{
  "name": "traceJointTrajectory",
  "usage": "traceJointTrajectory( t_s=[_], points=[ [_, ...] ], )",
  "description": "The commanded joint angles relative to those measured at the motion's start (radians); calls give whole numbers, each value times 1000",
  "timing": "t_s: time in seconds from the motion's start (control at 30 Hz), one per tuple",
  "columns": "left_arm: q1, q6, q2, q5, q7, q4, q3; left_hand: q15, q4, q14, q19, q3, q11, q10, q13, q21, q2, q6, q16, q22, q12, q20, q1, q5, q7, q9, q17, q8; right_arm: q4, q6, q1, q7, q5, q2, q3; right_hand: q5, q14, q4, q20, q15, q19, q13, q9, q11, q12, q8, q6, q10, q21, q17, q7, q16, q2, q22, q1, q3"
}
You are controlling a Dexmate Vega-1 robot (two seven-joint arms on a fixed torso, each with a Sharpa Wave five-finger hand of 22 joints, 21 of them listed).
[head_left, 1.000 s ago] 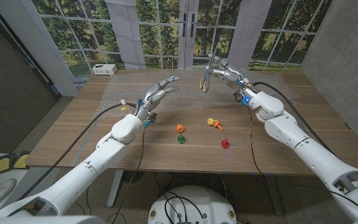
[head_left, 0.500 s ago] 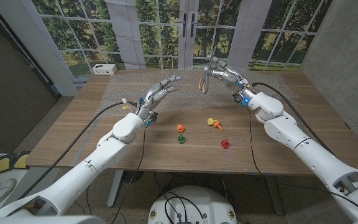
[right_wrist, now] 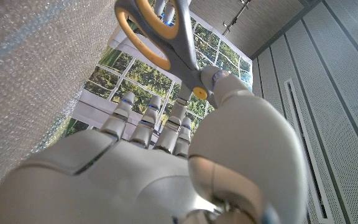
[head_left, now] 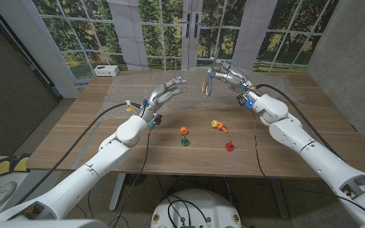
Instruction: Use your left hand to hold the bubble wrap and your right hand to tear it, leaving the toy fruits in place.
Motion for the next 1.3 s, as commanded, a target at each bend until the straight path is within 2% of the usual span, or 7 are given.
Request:
traceJointTrajectory(
  t_s=[0.03, 0.13, 0.3, 0.53, 0.57, 0.7, 1.3],
  points=[
    [2, 16, 7, 22, 12, -18, 4, -15, 16, 3, 10, -5, -6, 16, 4, 5, 20, 19, 7, 2, 7, 0, -4, 24, 1, -6, 7, -9, 14, -2, 7, 5, 2, 7, -4, 4, 2, 3, -3, -161, -2, 55, 3, -28, 163, 2, 4, 24, 6, -1, -4, 5, 13, 4, 4, 3],
    [2, 23, 10, 22, 11, -20, 4, -19, 32, 5, 11, 5, -5, 22, 4, 5, 66, 24, 9, 3, 7, 2, 3, 42, -1, -10, 9, -17, 15, -4, 7, 5, 5, 9, -4, 4, 3, 3, -4, -161, -1, 55, 3, -25, 164, 2, 5, 24, 6, -1, -4, 6, 14, 4, 4, 2],
    [1, 38, 9, 20, 14, -20, 5, -19, 39, 4, 12, 4, -1, 15, 3, 5, 85, -4, 7, 3, 2, 1, 6, 52, -4, -13, 8, -37, 18, 2, 10, 11, 1, 10, -6, 5, 3, 3, -3, -160, -1, 55, 3, -27, 165, 2, 5, 23, 6, -1, -3, 5, 13, 4, 4, 2],
    [-9, 42, 0, 24, 12, -11, 15, -15, 32, 4, 13, -17, 3, 11, 2, 4, 61, -6, 4, 2, -3, -3, 9, 59, 2, -18, 4, -48, 24, 2, 13, 13, 3, 16, -10, 6, 3, 4, -3, -160, -1, 51, 3, -28, 166, 2, 5, 26, 6, -1, -4, 6, 14, 4, 2, 1],
    [-11, 44, 0, 23, 10, -10, 16, -14, 29, 4, 14, -22, -6, 12, 2, 3, 53, 1, 3, 2, -3, -2, 11, 61, 3, -19, 3, -48, 25, 3, 14, 15, 2, 16, -10, 6, 3, 4, -3, -160, -1, 51, 3, -28, 166, 2, 5, 25, 6, -1, -3, 6, 14, 4, 2, 1],
    [-19, 43, -7, 16, -3, -2, 26, -16, 23, 11, 17, -34, 2, 17, 1, 3, 38, 6, 4, 1, -3, -2, 17, 67, 4, -21, 2, -51, 29, 5, 17, 17, -1, 18, -12, 7, 3, 4, -2, -160, -2, 51, 3, -27, 167, 2, 5, 25, 6, -1, -4, 6, 13, 4, 2, 2],
    [-48, 39, -26, 31, -18, 19, 53, -16, 17, 16, 21, -48, 2, 18, 1, 3, 29, -2, 3, 2, -6, -1, 29, 78, 3, -23, 1, -64, 46, 12, 23, 26, -4, 22, -16, 8, 3, 4, -2, -159, -2, 48, 3, -30, 169, 2, 7, 23, 6, -2, -5, 6, 13, 4, 1, 1]
  ],
)
